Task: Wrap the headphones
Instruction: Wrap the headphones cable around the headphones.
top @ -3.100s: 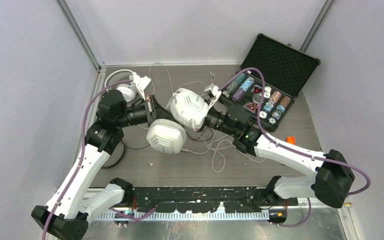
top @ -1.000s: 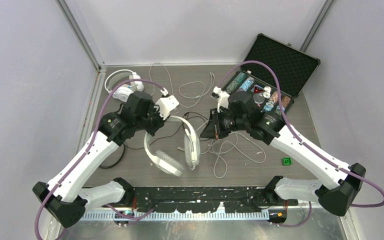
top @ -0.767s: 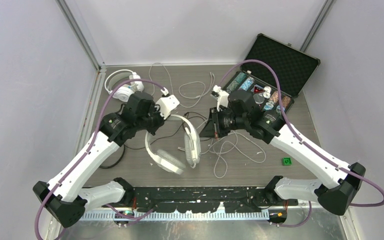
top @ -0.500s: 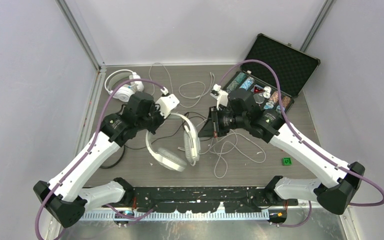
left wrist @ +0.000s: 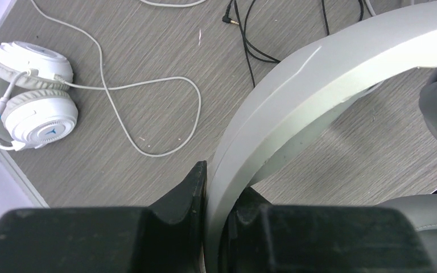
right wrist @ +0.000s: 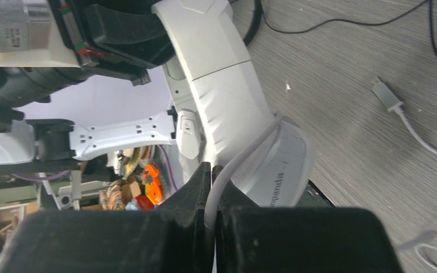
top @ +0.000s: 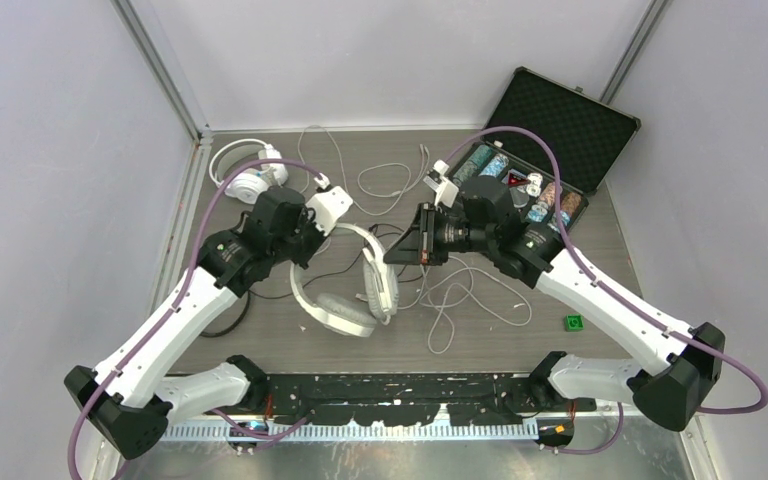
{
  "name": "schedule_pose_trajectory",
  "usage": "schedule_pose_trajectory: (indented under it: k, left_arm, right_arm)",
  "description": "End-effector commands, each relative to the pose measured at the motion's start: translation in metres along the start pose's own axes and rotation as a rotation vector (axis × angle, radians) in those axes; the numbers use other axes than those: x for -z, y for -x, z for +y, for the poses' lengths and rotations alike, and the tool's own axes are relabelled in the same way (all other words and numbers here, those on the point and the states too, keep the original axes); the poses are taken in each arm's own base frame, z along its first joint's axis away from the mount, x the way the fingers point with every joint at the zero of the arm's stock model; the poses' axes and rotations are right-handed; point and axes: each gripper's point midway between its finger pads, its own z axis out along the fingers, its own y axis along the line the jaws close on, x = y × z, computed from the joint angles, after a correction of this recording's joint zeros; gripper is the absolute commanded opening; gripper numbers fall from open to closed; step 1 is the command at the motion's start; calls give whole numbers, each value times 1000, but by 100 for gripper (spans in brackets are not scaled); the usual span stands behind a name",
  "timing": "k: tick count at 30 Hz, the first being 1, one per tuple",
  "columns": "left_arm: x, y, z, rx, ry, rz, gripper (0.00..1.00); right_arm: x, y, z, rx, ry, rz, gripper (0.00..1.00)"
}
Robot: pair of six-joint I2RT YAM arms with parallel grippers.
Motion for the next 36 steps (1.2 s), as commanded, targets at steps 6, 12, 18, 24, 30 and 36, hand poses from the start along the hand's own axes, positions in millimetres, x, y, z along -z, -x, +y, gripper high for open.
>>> schedule_pose_trajectory:
  k: [6, 12, 18, 24, 30, 36]
  left_arm:
    - [3, 1, 14, 209, 120, 13, 0]
    - [4, 8, 12, 354, 138, -21, 0]
    - [1, 3, 20, 444, 214, -6, 0]
    - [-2, 2, 26, 540, 268, 5, 0]
    - [-5, -2, 36, 644, 368, 51, 0]
    - [-5, 9, 40, 755, 402, 33, 0]
  right_arm:
    - [12, 32, 66, -3, 283, -128, 15]
    - [0, 39, 71, -32, 319, -124, 16]
    - [-10, 39, 86, -4, 341, -111, 18]
    - [-26, 26, 89, 35, 307, -70, 21]
    - [-31, 18, 90, 64, 284, -66, 22]
    - [-34, 6, 86, 121, 229, -63, 22]
